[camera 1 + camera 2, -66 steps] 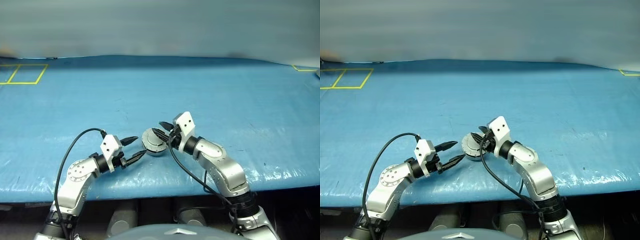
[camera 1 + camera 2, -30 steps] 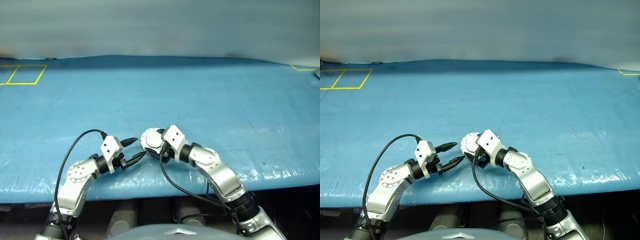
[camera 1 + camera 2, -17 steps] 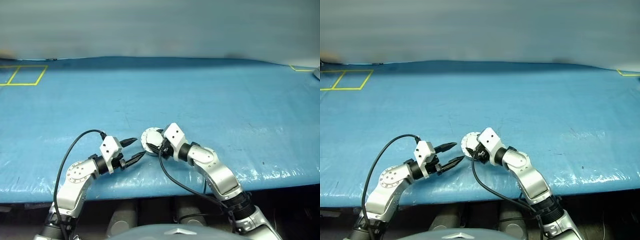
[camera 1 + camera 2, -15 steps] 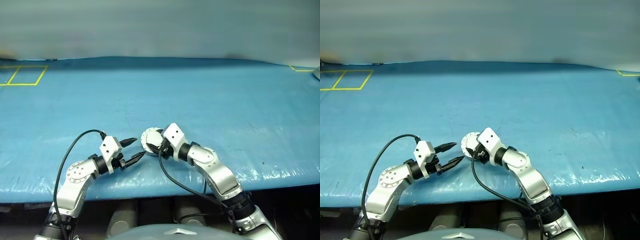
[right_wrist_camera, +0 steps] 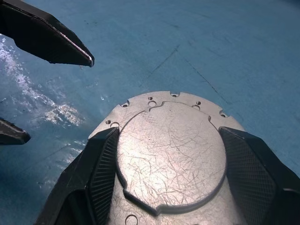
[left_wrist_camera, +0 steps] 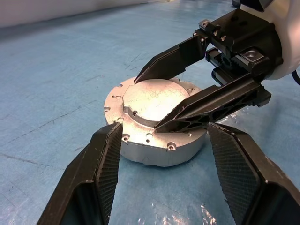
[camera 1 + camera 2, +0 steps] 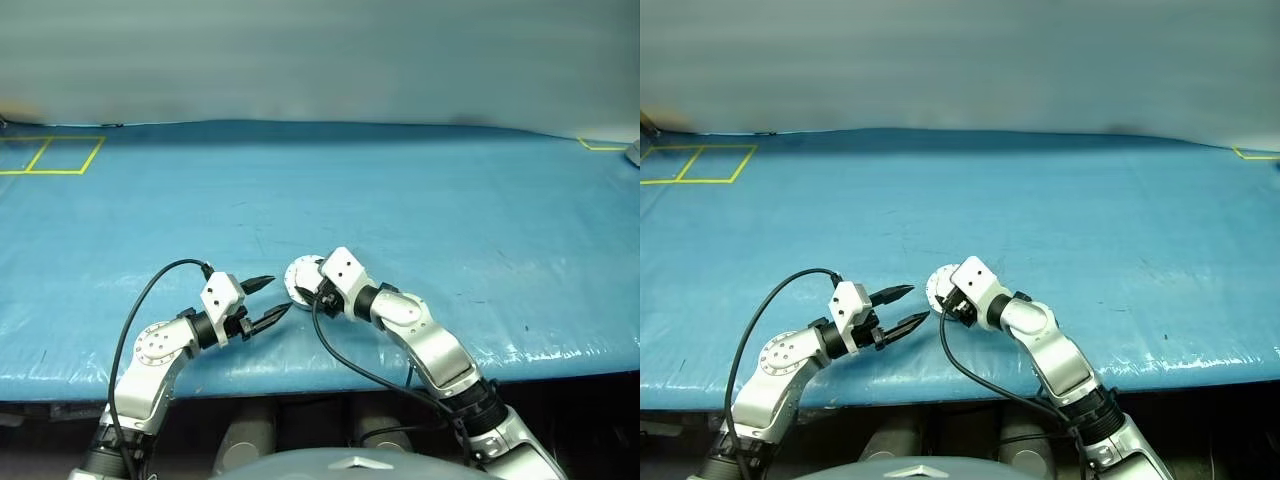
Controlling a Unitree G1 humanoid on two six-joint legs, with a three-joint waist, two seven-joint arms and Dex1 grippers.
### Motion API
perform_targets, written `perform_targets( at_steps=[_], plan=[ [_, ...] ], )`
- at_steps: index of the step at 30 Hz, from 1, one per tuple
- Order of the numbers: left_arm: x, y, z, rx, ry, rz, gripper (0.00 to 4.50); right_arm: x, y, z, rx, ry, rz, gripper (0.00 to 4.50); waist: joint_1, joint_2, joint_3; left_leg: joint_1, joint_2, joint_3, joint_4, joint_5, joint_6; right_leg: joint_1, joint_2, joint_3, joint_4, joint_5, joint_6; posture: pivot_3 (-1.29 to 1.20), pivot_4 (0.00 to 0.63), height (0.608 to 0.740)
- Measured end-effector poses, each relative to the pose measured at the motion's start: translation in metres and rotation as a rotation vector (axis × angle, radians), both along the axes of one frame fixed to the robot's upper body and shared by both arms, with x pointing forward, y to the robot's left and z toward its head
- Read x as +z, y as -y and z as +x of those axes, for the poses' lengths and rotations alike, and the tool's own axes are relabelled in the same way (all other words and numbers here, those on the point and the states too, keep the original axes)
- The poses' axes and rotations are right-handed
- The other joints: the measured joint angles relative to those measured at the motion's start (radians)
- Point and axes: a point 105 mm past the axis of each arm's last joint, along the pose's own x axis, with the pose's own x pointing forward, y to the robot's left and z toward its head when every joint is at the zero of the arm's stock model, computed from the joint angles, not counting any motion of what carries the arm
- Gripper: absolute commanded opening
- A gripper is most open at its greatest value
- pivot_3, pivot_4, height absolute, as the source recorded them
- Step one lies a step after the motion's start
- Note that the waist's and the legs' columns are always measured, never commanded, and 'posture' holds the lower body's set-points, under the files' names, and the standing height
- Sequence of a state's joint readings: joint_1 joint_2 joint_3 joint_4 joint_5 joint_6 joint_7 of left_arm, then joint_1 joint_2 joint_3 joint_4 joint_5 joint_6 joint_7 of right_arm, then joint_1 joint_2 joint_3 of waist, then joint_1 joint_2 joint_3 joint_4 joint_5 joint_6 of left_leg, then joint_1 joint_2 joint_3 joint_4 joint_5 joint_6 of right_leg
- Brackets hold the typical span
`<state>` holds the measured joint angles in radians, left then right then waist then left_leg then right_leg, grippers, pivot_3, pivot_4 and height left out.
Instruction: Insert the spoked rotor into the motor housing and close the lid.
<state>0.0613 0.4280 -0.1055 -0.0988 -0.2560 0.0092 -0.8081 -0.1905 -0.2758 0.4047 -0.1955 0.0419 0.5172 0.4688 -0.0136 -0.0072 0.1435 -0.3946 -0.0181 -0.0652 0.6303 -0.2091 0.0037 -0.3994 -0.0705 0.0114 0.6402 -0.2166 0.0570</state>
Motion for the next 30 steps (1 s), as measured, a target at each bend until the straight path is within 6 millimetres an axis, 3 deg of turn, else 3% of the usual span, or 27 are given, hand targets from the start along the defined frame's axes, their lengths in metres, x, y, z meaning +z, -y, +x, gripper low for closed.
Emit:
perform_targets(
  at_steps=[7,10,17,30],
  plan=[
    [0.003,0.004,0.014,0.028,0.010,-0.030,3.11,0.005,0.008,-0.006,-0.002,-0.094,0.108,3.04,0.004,-0.001,0.000,-0.005,-0.006,-0.002,-0.003,0.000,0.009,-0.003,0.001,-0.003,-0.001,-0.003,0.003,0.00,0.150,0.740],
    [0.000,0.005,0.019,0.023,-0.002,-0.035,2.45,0.005,0.008,-0.008,0.009,-0.097,0.103,3.04,0.003,-0.001,0.000,-0.005,-0.007,-0.001,-0.003,-0.004,0.011,0.000,0.001,-0.003,0.000,-0.005,0.004,0.00,0.150,0.740],
    [-0.007,0.017,0.024,-0.026,-0.023,-0.053,0.10,0.005,0.008,-0.009,0.005,-0.093,0.094,3.04,0.003,-0.001,0.000,-0.005,-0.007,-0.001,-0.002,-0.005,0.011,0.001,0.001,-0.003,-0.001,-0.008,0.004,0.00,0.150,0.740],
    [-0.012,0.028,0.026,-0.082,0.014,0.049,0.02,0.002,0.010,-0.008,-0.009,-0.091,0.078,3.04,0.006,-0.002,-0.002,0.000,-0.007,-0.003,-0.002,-0.006,0.011,0.005,-0.001,-0.005,-0.006,-0.008,0.005,0.00,0.150,0.740]
  ],
)
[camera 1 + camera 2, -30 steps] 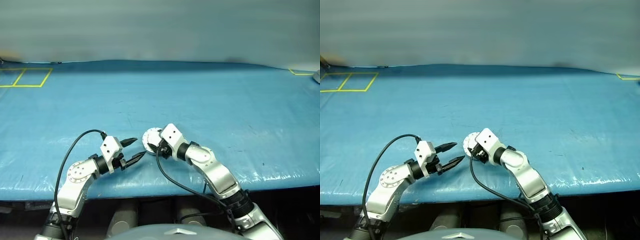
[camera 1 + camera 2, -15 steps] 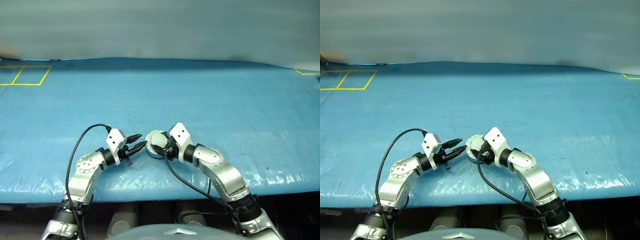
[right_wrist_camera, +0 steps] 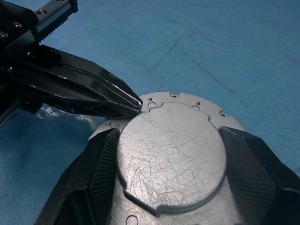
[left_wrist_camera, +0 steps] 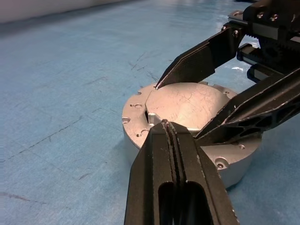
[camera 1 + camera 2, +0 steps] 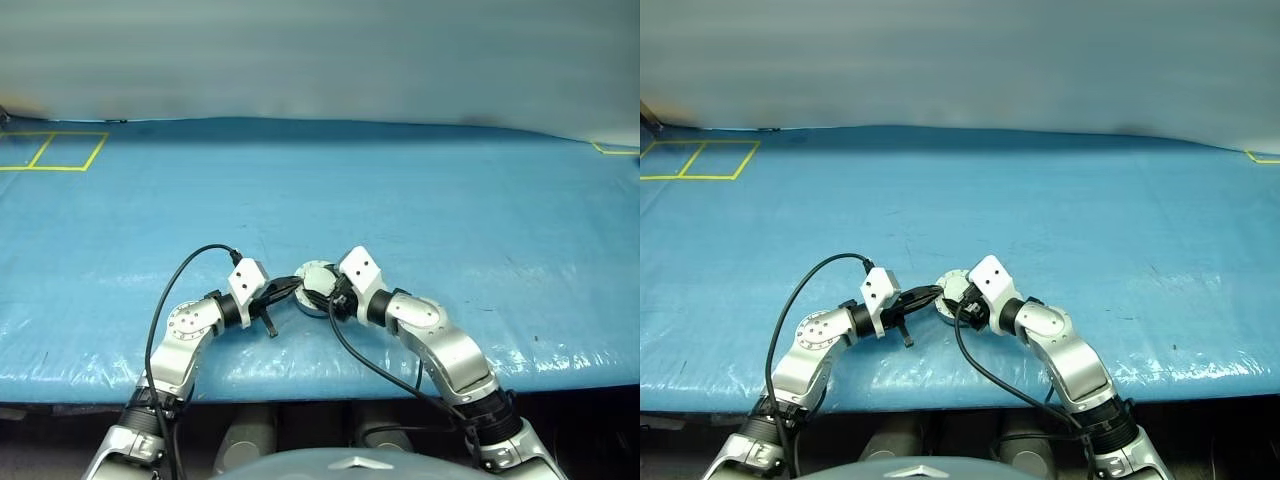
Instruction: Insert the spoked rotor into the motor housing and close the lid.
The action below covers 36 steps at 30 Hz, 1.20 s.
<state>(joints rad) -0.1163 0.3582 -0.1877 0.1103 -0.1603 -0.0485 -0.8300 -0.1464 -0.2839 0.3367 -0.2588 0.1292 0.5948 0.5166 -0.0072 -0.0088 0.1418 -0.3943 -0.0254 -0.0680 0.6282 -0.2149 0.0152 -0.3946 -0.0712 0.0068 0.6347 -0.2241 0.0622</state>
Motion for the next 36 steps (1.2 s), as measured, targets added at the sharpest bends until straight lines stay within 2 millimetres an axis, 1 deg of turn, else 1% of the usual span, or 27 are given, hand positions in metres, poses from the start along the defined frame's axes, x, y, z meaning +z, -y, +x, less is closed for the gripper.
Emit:
perform_targets(
  at_steps=[11,16,28,32,36],
  plan=[
    [0.000,-0.006,-0.003,-0.004,-0.002,0.031,0.02,0.001,0.000,0.001,-0.013,0.007,0.002,3.04,-0.002,-0.001,-0.001,0.000,0.000,-0.001,-0.001,0.000,0.000,0.000,0.000,-0.001,-0.001,0.000,0.000,0.00,0.150,0.740],
    [-0.002,-0.012,-0.012,-0.027,-0.048,0.039,0.02,0.002,-0.001,0.001,-0.012,0.009,0.004,3.04,-0.003,-0.001,-0.001,0.000,0.000,-0.002,-0.002,-0.001,0.000,0.000,-0.005,-0.001,-0.003,0.000,0.000,0.00,0.150,0.740],
    [-0.003,-0.010,-0.011,-0.005,-0.048,0.024,0.02,0.001,0.000,0.001,-0.020,0.007,0.003,3.04,-0.001,0.000,-0.001,-0.001,0.000,-0.003,-0.001,-0.003,-0.004,0.001,-0.006,-0.003,-0.005,0.000,0.000,0.00,0.150,0.740],
    [-0.003,-0.005,-0.009,0.035,-0.114,-0.081,0.02,0.001,0.001,0.002,-0.027,0.008,0.005,3.04,0.000,0.000,-0.001,-0.002,0.000,-0.003,-0.001,-0.003,-0.004,0.001,-0.007,-0.004,-0.006,0.000,0.000,0.00,0.150,0.740],
    [0.001,-0.003,-0.010,0.036,-0.236,-0.229,0.02,0.002,0.000,0.000,-0.022,0.011,0.009,3.04,-0.004,0.001,0.001,-0.004,0.000,-0.005,-0.001,-0.002,-0.002,0.000,-0.006,-0.007,-0.006,0.000,0.000,0.00,0.150,0.740]
  ],
)
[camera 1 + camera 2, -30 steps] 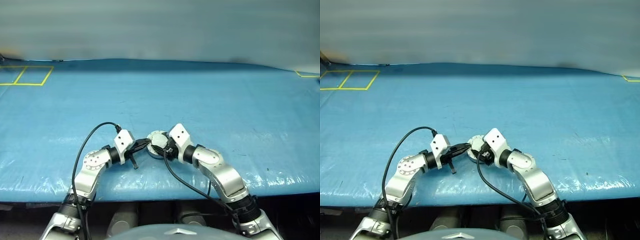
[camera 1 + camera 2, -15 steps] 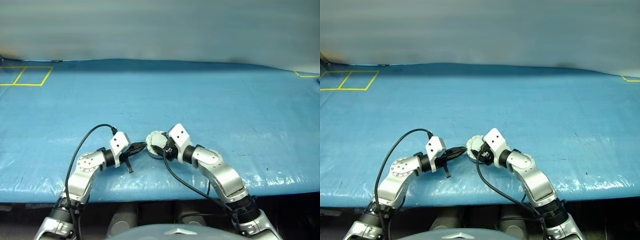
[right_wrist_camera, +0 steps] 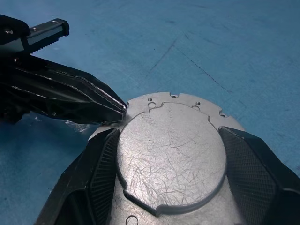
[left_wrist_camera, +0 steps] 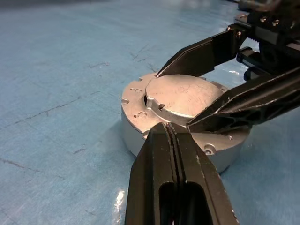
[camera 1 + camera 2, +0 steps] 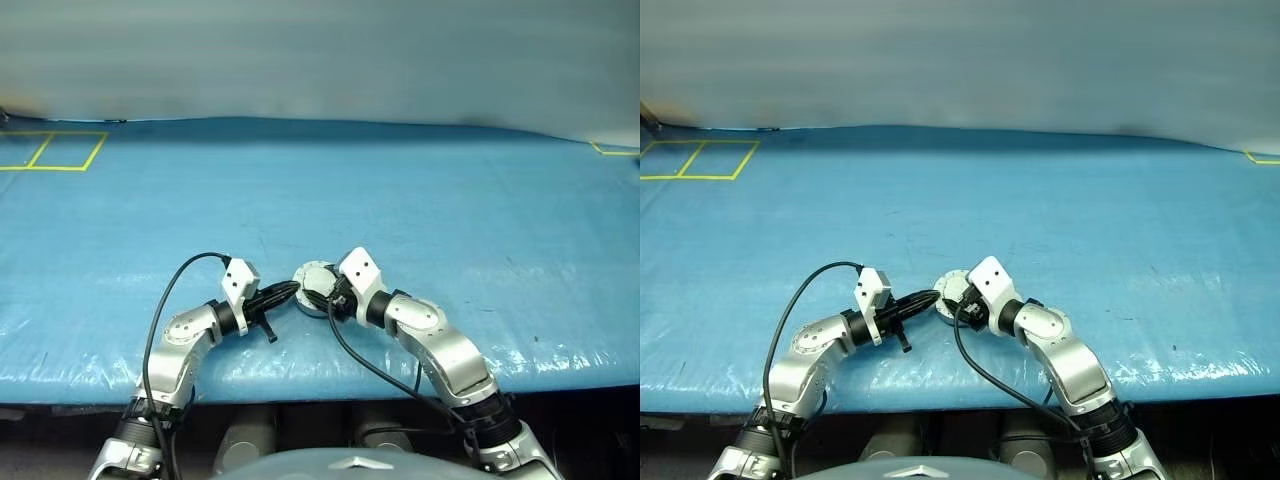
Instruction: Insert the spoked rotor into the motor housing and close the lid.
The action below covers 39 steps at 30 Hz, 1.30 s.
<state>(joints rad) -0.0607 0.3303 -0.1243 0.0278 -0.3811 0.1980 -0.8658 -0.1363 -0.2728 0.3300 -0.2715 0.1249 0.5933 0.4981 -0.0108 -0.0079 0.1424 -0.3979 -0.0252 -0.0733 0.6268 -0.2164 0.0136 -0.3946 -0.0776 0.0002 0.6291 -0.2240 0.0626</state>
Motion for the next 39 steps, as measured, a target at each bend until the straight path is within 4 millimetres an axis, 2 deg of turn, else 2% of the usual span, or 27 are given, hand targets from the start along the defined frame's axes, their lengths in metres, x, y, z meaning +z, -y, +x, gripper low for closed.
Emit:
perform_targets(
  at_steps=[6,11,18,20,23,28,33,36,39],
  plan=[
    [-0.001,0.001,0.001,-0.046,0.051,0.110,0.02,0.000,-0.001,0.000,0.002,0.003,-0.002,3.04,0.001,0.000,0.000,0.000,0.000,-0.001,-0.001,0.000,0.001,0.000,0.004,-0.002,0.000,0.000,0.000,0.00,0.150,0.740],
    [-0.003,0.005,0.003,-0.055,0.116,0.214,0.02,-0.001,0.001,0.001,-0.009,0.004,-0.013,3.04,0.003,0.000,-0.001,0.001,-0.001,-0.001,-0.001,-0.002,-0.004,0.002,-0.002,-0.001,-0.001,0.000,0.000,0.00,0.150,0.740],
    [-0.003,0.006,0.008,-0.028,0.168,0.273,0.02,-0.001,0.001,0.001,-0.010,0.001,-0.012,3.04,0.005,0.001,-0.002,0.001,-0.001,-0.002,-0.001,-0.003,-0.005,0.002,-0.004,-0.001,-0.001,0.000,0.000,0.00,0.150,0.740],
    [-0.003,0.006,0.008,-0.026,0.172,0.276,0.00,-0.001,0.001,0.001,-0.008,0.002,-0.011,3.75,0.005,0.000,-0.002,0.001,-0.001,-0.002,-0.001,-0.003,-0.005,0.002,-0.004,-0.002,-0.001,0.000,0.000,0.00,0.150,0.740],
    [-0.003,0.005,0.009,-0.020,0.174,0.279,0.00,0.002,-0.001,-0.001,0.008,0.012,0.015,4.47,0.005,0.001,-0.002,0.001,-0.001,-0.002,-0.001,-0.003,-0.005,0.002,-0.004,-0.004,-0.001,0.000,0.000,0.00,0.150,0.740],
    [-0.003,0.005,0.009,-0.017,0.179,0.278,0.00,0.007,-0.002,-0.003,0.017,-0.022,0.084,4.47,0.006,0.002,-0.001,0.000,-0.001,-0.003,-0.001,-0.003,-0.004,0.002,-0.003,-0.005,-0.002,0.000,0.000,0.00,0.150,0.740],
    [-0.004,0.003,0.011,-0.005,0.180,0.288,0.00,0.021,0.002,0.005,-0.053,0.020,0.189,4.47,0.008,0.006,0.002,-0.003,-0.002,-0.003,-0.001,-0.002,-0.003,-0.001,-0.001,-0.006,-0.002,0.000,0.000,0.00,0.150,0.740],
    [-0.004,0.003,0.012,-0.004,0.182,0.290,0.00,0.041,0.010,0.010,-0.105,0.031,0.325,4.47,0.012,0.006,0.003,-0.006,-0.002,-0.003,-0.001,0.000,0.001,-0.003,0.001,-0.006,-0.002,0.000,0.001,0.00,0.150,0.740],
    [-0.004,0.003,0.012,-0.004,0.183,0.290,0.00,0.056,0.017,0.011,-0.116,0.052,0.391,4.47,0.015,0.007,0.004,-0.006,-0.003,-0.003,-0.002,-0.001,0.003,-0.003,0.001,-0.006,-0.002,-0.001,0.002,0.00,0.150,0.740]
  ],
)
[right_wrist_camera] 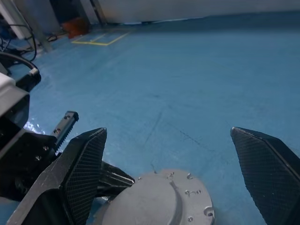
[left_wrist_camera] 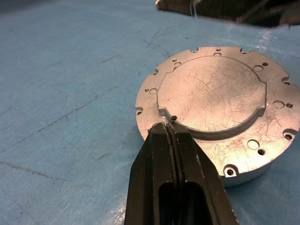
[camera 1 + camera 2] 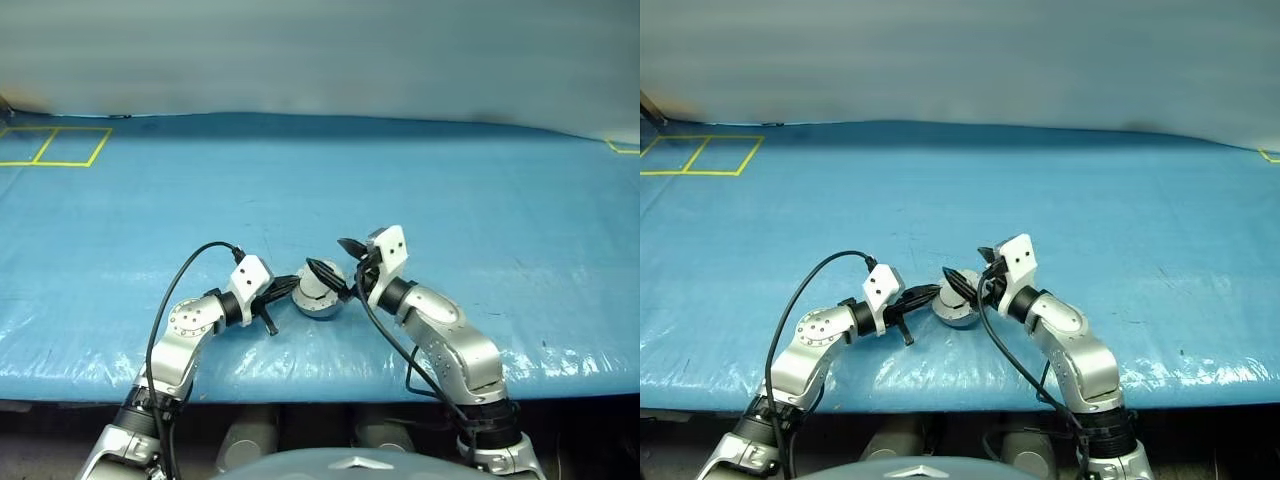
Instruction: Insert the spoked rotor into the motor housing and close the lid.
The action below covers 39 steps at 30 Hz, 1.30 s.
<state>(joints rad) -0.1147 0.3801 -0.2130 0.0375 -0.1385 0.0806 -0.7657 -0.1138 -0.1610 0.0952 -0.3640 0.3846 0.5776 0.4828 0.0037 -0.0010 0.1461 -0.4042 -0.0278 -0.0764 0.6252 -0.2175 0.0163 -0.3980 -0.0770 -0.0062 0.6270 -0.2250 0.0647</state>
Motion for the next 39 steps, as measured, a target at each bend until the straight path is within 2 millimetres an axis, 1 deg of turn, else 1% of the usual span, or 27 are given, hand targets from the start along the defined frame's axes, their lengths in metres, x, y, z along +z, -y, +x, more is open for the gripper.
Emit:
perform_targets(
  at_steps=[2,4,7,9,11,16,19,23,26,30,32,33,34,35,39],
  plan=[
    [0.000,0.000,0.000,-0.001,0.000,0.000,0.00,0.002,0.007,0.001,-0.011,-0.019,0.025,4.47,0.001,0.000,0.000,0.000,0.000,0.000,0.000,-0.001,0.001,0.000,0.000,0.000,0.000,0.000,0.000,0.00,0.150,0.740],
    [0.000,0.000,0.000,-0.003,0.000,0.001,0.00,-0.003,0.017,0.000,-0.014,-0.101,0.050,4.47,0.002,0.000,0.000,0.000,-0.001,0.000,0.000,-0.001,0.001,0.000,-0.001,0.000,0.000,0.000,0.000,0.00,0.150,0.740],
    [0.000,0.000,0.000,-0.003,0.000,0.002,0.00,-0.021,0.030,-0.010,-0.007,-0.311,0.154,4.47,0.004,0.000,0.000,0.000,0.000,0.000,0.000,-0.001,0.001,0.000,-0.001,0.000,0.000,-0.001,-0.001,0.00,0.150,0.740],
    [0.000,0.000,0.000,-0.003,0.000,0.002,0.00,-0.035,0.033,-0.021,0.011,-0.439,0.231,4.47,0.006,0.001,0.000,0.000,0.000,0.000,-0.001,-0.001,0.001,0.000,-0.001,0.000,0.000,-0.001,-0.002,0.00,0.150,0.740],
    [-0.001,0.000,0.000,-0.003,-0.001,0.003,0.00,-0.043,0.033,-0.028,0.020,-0.507,0.272,4.47,0.006,0.002,0.001,-0.001,0.000,0.001,-0.001,-0.001,0.001,-0.001,-0.001,0.000,0.000,-0.001,-0.002,0.00,0.150,0.740],
    [-0.002,-0.002,0.000,-0.001,0.002,0.009,0.00,-0.051,0.031,-0.032,0.007,-0.565,0.310,4.47,0.006,0.002,0.001,-0.001,0.000,0.001,-0.001,-0.001,0.001,-0.001,-0.001,0.000,0.000,-0.002,-0.002,0.00,0.150,0.740],
    [-0.004,-0.005,0.002,0.003,0.002,0.019,0.00,-0.061,0.029,-0.034,0.007,-0.601,0.278,4.47,0.008,0.002,0.001,-0.001,0.000,0.001,-0.001,-0.001,0.001,-0.001,-0.001,0.000,0.000,-0.002,-0.001,0.00,0.150,0.740],
    [-0.006,-0.007,0.003,0.007,0.006,0.025,0.00,-0.062,0.023,-0.035,0.016,-0.614,0.300,4.47,0.009,0.002,0.001,-0.001,0.000,0.001,-0.001,-0.001,0.001,-0.001,0.000,0.000,-0.001,-0.002,-0.001,0.00,0.150,0.740],
    [-0.007,-0.010,0.004,0.011,0.005,0.033,0.00,-0.064,0.022,-0.033,0.002,-0.620,0.317,3.88,0.009,0.002,0.001,0.000,0.000,0.001,0.000,-0.001,0.001,0.000,0.000,0.000,0.000,-0.001,-0.001,0.00,0.150,0.740],
    [-0.008,-0.011,0.004,0.013,0.007,0.034,0.00,-0.061,0.021,-0.032,0.002,-0.609,0.348,2.61,0.008,0.002,0.000,0.001,0.000,0.001,0.000,-0.001,0.001,0.001,0.000,0.000,0.000,-0.001,-0.001,0.00,0.150,0.740],
    [-0.008,-0.011,0.004,0.012,0.012,0.035,0.00,-0.061,0.023,-0.030,-0.008,-0.600,0.349,2.05,0.008,0.002,0.000,0.001,0.000,0.001,0.000,-0.001,0.001,0.001,0.000,0.000,0.000,-0.001,-0.001,0.00,0.150,0.740],
    [-0.008,-0.012,0.004,0.013,0.010,0.039,0.00,-0.060,0.023,-0.030,-0.009,-0.594,0.349,1.69,0.008,0.002,0.000,0.002,0.000,0.001,0.000,-0.001,0.001,0.002,0.000,0.000,0.000,-0.001,-0.001,0.00,0.150,0.740],
    [-0.013,-0.014,0.003,0.013,-0.003,0.061,0.00,-0.059,0.023,-0.029,-0.007,-0.589,0.351,1.43,0.007,0.003,0.000,0.002,0.000,0.001,0.000,-0.001,0.001,0.001,0.000,0.000,0.000,-0.002,-0.001,0.00,0.150,0.740],
    [-0.023,-0.017,-0.001,0.015,-0.043,0.079,0.00,-0.057,0.020,-0.028,0.000,-0.583,0.348,1.35,0.002,0.004,0.001,0.002,0.000,0.002,0.000,-0.001,0.001,0.001,0.000,0.001,0.000,-0.002,-0.001,0.00,0.150,0.740],
    [-0.023,-0.012,-0.003,-0.002,-0.039,0.067,0.00,-0.056,0.018,-0.027,-0.001,-0.577,0.344,1.35,-0.001,0.003,0.001,0.000,0.000,0.002,0.000,-0.001,0.001,0.000,0.000,0.001,0.000,-0.001,-0.001,0.00,0.150,0.740]
  ],
)
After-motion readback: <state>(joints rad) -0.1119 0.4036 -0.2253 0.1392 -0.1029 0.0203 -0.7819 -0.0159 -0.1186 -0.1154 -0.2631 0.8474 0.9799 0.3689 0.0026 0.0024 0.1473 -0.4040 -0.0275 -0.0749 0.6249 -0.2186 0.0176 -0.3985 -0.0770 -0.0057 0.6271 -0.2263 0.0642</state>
